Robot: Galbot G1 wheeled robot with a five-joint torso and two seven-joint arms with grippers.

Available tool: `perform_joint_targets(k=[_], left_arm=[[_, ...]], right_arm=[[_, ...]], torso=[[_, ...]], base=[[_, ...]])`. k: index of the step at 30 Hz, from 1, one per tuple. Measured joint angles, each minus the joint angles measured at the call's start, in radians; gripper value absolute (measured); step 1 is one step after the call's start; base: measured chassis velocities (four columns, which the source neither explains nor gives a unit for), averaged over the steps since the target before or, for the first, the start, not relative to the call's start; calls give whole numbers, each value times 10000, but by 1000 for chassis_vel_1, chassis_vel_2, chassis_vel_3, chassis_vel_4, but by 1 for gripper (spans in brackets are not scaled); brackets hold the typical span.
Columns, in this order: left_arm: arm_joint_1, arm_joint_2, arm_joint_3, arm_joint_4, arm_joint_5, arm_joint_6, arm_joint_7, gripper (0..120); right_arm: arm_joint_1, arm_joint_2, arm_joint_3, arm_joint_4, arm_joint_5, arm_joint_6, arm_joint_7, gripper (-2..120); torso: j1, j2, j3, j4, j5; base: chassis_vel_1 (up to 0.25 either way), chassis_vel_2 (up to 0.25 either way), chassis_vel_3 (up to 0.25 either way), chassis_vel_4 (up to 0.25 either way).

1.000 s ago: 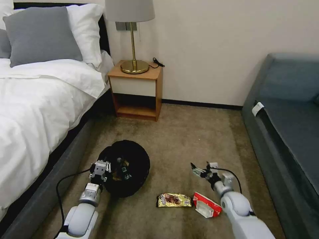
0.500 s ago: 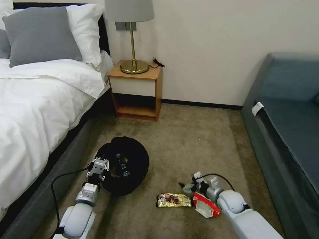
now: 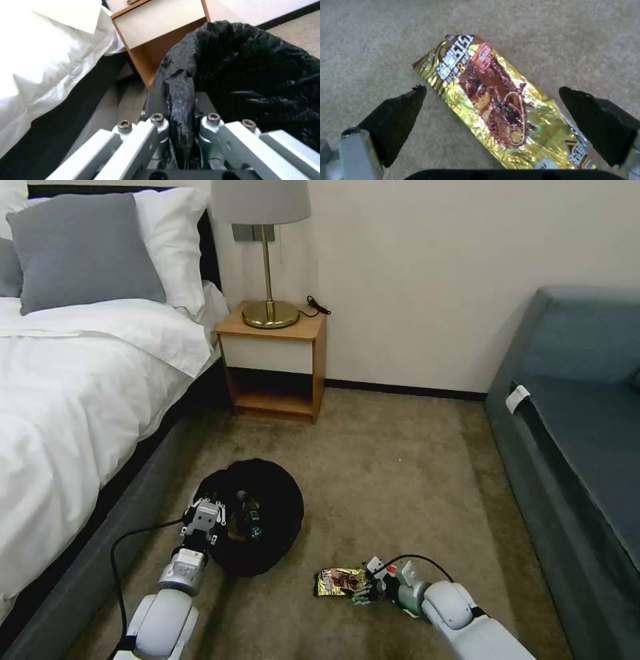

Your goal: Pick up the trash bin, then pick up the garbage on the floor and place it into the trash bin.

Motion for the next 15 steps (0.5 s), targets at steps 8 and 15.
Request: perform_joint_targets(k=[8,15], left_arm=[[-46,25,-23,126,-54,-51,0,6],[-120,46,-35,216,-114,-70,8,6]], right_arm=[[251,274,80,-630,-298,209,37,100],[325,284,184,-948,-640,366,-14,100]], torso=[[0,0,-1,1,1],[0,0,0,0,1]], base=[[0,0,0,0],[0,0,0,0]])
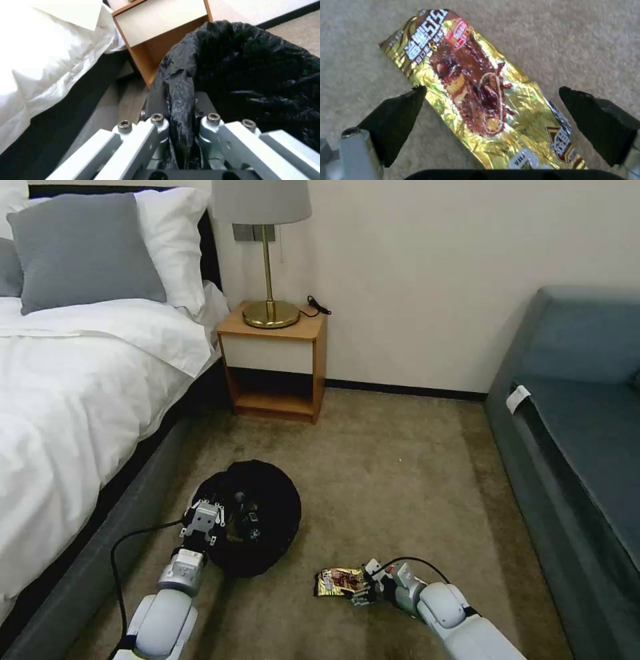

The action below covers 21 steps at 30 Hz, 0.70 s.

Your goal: Pick up the trash bin, then pick up the garbage on the floor and place it into the trash bin.

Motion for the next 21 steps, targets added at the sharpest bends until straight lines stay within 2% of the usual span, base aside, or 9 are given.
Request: perform_joint_targets(k=[6,9,11,13,14,17,18,20,21], left_arm=[[-53,10,-3,73,-10,-9,3,6],[-76,7,-5,94,-21,-11,7,6],[-80,10,-9,100,-27,-11,9,6],[-82,11,-21,109,-36,-12,9,6],[-82,11,-21,109,-36,-12,9,6],[-76,7,-44,116,-39,-29,13,6],[-76,7,-44,116,-39,-29,13,6],[-58,-7,-57,116,-40,-62,20,6],[-58,-7,-57,116,-40,-62,20,6]], right_arm=[[-1,14,28,-76,-97,29,-55,100],[2,104,80,-263,-257,114,-136,88],[3,122,106,-306,-289,141,-161,85],[-9,140,139,-364,-341,186,-212,75],[-9,140,139,-364,-341,186,-212,75],[-26,160,179,-389,-387,242,-256,61],[-26,160,179,-389,-387,242,-256,61],[-51,180,210,-374,-389,261,-275,48],[-51,180,210,-374,-389,261,-275,48]], torso=[[0,0,0,0,0],[0,0,0,0,1],[0,0,0,0,0],[0,0,0,0,0],[0,0,0,0,0],[0,0,0,-1,0],[0,0,0,-1,0],[0,0,0,0,0],[0,0,0,0,0]], base=[[0,0,0,0],[0,0,0,0],[0,0,0,0],[0,0,0,0],[0,0,0,0],[0,0,0,0],[0,0,0,0],[0,0,0,0],[0,0,0,0]])
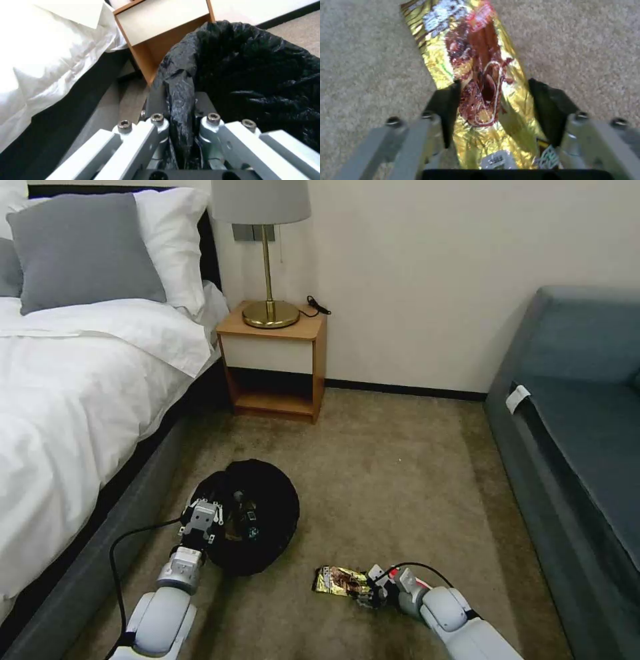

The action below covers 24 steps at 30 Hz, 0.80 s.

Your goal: Pick up the trash bin, then pick up the garbage on the floor and place it into the trash bin.

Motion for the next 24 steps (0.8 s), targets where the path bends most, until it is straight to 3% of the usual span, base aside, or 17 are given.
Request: perform_joint_targets(k=[13,24], left_arm=[[95,-19,-67,-115,0,-98,18,6],[187,-11,-87,-260,18,-156,26,6]], right_arm=[[-177,-49,244,259,-39,74,-65,1],[-417,-17,610,593,-72,96,-78,0]], torso=[[0,0,0,0,1],[0,-1,0,0,1]], base=[[0,0,0,0],[0,0,0,0]])
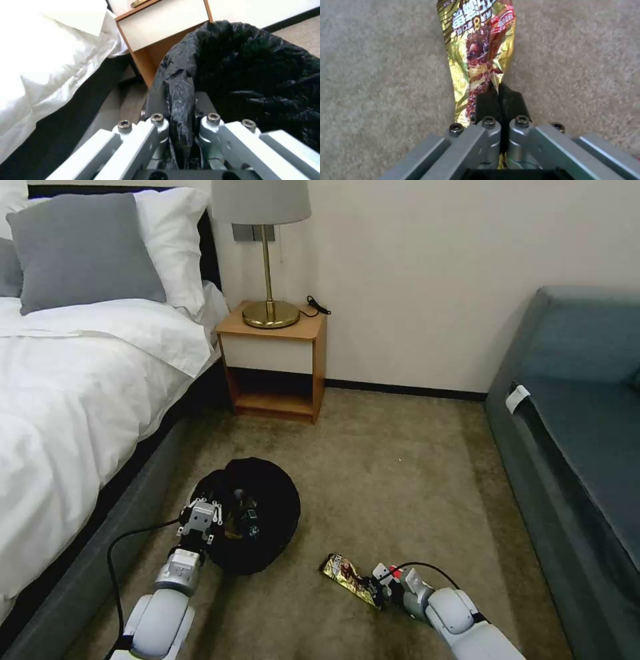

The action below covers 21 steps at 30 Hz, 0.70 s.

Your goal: Pick up the trash bin, then pick up the garbage on the floor and place it into the trash bin.

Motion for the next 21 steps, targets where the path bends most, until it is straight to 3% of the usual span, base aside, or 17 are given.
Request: perform_joint_targets(k=[5,10,11,21], left_arm=[[98,9,-32,-153,2,-48,9,6],[116,10,-13,-260,0,-94,23,6],[114,11,5,-260,-1,-142,46,6],[84,8,286,-241,56,-181,52,6]], right_arm=[[-101,121,414,393,397,90,171,0],[-97,320,666,1002,1879,133,1104,0],[-71,405,796,1332,2417,63,1441,0],[535,1069,1287,2554,3727,-523,2465,0]], torso=[[0,1,0,0,0],[-1,0,0,-1,1],[0,1,0,0,-1],[0,0,0,1,0]], base=[[0,0,0,0],[0,0,0,0],[0,0,0,0],[0,0,0,0]])
